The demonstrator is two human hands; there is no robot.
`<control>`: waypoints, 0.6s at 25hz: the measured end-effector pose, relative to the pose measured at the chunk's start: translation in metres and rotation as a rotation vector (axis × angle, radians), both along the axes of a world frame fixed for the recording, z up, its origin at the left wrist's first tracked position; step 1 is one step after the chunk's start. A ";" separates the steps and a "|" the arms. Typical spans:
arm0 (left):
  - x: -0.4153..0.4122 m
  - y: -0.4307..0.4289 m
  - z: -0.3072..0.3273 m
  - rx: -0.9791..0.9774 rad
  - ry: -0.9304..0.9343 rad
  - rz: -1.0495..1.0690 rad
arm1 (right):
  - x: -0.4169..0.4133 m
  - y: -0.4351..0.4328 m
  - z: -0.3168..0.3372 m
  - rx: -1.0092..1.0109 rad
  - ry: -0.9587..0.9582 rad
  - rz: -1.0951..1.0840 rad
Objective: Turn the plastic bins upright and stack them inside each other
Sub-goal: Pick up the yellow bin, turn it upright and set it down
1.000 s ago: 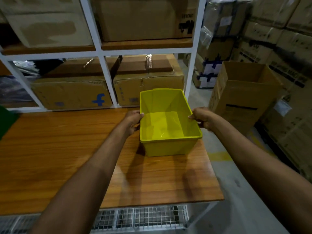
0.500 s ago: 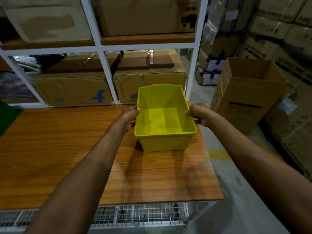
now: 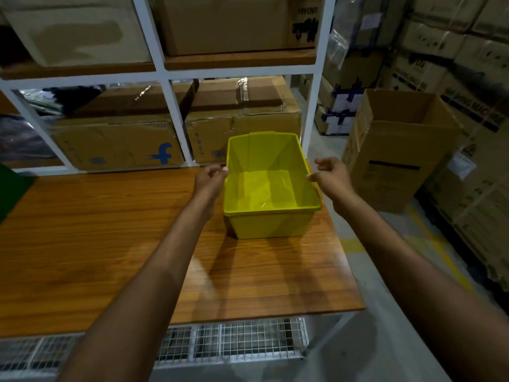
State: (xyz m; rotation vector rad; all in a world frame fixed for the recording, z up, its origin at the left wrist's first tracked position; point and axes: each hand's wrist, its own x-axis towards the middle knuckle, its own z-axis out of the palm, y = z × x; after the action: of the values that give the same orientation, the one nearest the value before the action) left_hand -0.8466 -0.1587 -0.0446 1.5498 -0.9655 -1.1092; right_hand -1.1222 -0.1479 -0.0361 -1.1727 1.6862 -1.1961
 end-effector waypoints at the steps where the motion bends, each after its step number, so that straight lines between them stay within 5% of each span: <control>1: 0.000 0.013 0.004 -0.083 -0.026 0.016 | 0.003 0.015 0.002 -0.081 0.023 0.009; 8: -0.004 0.134 0.011 -0.405 -0.321 -0.052 | 0.029 0.121 0.008 -0.289 0.070 0.296; 15: -0.005 0.254 -0.016 -0.386 -0.666 0.111 | 0.072 0.189 -0.022 -0.204 -0.015 0.521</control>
State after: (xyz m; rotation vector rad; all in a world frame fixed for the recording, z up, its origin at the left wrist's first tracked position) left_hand -0.8514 0.0952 -0.0605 1.6404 -1.4118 -0.2804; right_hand -1.0505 0.0411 -0.0584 -1.6001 1.1570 -1.0509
